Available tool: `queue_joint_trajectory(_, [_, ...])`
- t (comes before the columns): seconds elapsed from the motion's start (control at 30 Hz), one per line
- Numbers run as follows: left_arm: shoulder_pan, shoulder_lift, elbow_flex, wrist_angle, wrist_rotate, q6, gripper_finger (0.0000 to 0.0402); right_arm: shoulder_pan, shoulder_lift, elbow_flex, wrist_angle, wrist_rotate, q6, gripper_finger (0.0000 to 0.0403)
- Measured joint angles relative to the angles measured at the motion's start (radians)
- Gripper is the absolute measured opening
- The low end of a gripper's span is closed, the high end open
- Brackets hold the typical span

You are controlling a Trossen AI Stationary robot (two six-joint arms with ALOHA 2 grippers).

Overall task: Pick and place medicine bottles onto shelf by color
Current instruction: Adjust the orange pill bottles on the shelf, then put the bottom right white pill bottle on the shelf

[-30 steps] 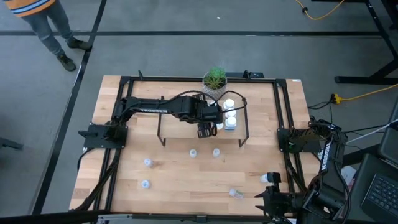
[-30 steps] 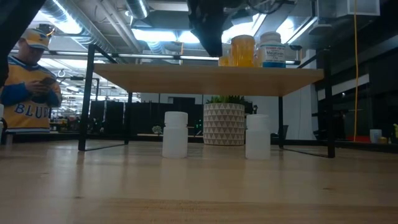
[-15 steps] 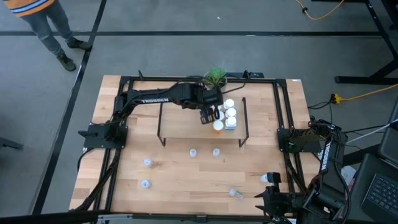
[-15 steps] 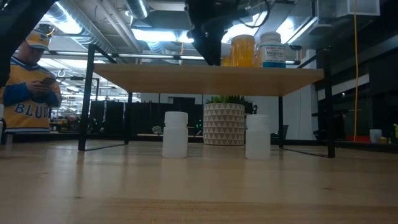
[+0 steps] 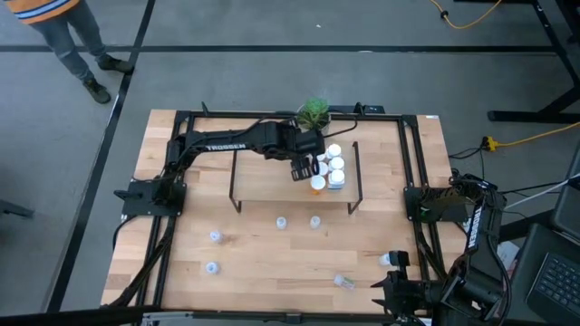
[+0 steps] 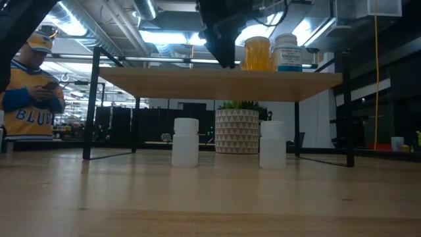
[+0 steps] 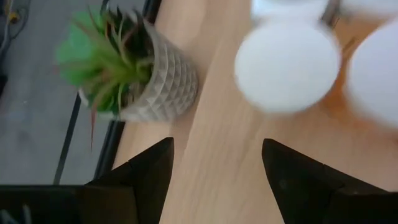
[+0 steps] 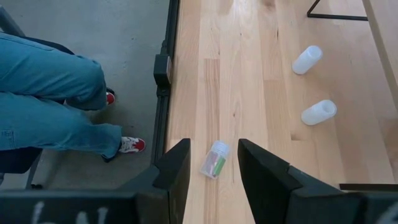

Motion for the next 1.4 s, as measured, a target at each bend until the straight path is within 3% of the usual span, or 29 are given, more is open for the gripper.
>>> queue_joint_trajectory(0.13, [-0.020,0.000,0.000,-0.075,0.026,-0.034,0.0237,0.000,0.000,0.000,0.000,0.000,0.000,0.0136])
queue_joint_trajectory(0.3, [-0.059,0.000,0.000,-0.078,0.139,-0.045,0.0237,0.000,0.000,0.000,0.000,0.000,0.000,0.0136])
queue_joint_trajectory(1.0, [-0.114,0.000,-0.001,0.061,0.141,-0.064,0.0237,0.000,0.000,0.000,0.014,0.000,0.000,0.0136])
queue_joint_trajectory(1.4, [-0.142,-0.057,-0.001,-0.231,0.122,-0.144,0.0237,0.000,0.000,0.000,0.018,0.001,0.000,0.0136])
